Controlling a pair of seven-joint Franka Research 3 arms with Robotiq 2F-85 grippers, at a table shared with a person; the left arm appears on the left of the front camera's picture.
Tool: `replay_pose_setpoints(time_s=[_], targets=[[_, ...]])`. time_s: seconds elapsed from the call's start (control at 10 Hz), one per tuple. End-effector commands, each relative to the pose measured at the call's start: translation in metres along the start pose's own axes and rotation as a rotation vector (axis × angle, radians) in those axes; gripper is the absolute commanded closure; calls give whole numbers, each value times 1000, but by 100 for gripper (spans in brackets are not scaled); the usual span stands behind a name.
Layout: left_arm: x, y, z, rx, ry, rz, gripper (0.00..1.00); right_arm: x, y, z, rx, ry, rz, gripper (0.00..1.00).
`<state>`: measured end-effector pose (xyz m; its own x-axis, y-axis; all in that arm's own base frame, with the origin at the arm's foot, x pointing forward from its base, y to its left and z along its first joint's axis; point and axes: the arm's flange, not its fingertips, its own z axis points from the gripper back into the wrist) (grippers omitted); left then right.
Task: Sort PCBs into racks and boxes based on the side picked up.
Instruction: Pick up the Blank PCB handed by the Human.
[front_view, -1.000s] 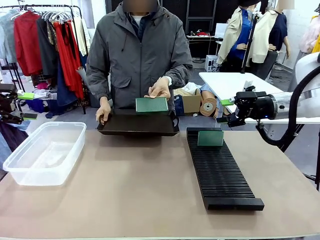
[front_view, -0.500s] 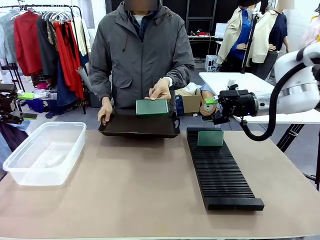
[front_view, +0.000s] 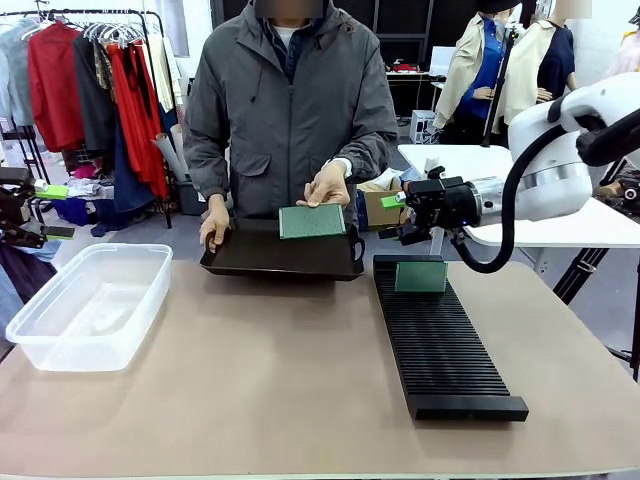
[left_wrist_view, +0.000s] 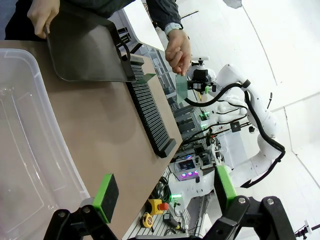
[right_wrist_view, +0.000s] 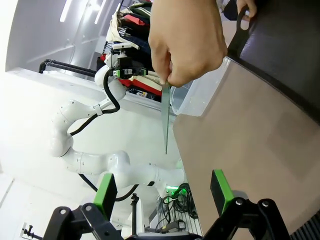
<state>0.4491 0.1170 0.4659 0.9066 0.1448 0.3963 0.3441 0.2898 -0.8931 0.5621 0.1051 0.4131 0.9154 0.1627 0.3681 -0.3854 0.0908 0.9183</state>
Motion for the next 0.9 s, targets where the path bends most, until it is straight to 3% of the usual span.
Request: replay_pose_setpoints(time_s=[0.0, 0.8], targets=[[0, -2, 1, 2, 0, 10, 0, 14, 0, -10, -11, 2, -29, 0], [0, -2, 1, 2, 0, 10, 0, 31, 0, -44, 8, -17, -9, 0]])
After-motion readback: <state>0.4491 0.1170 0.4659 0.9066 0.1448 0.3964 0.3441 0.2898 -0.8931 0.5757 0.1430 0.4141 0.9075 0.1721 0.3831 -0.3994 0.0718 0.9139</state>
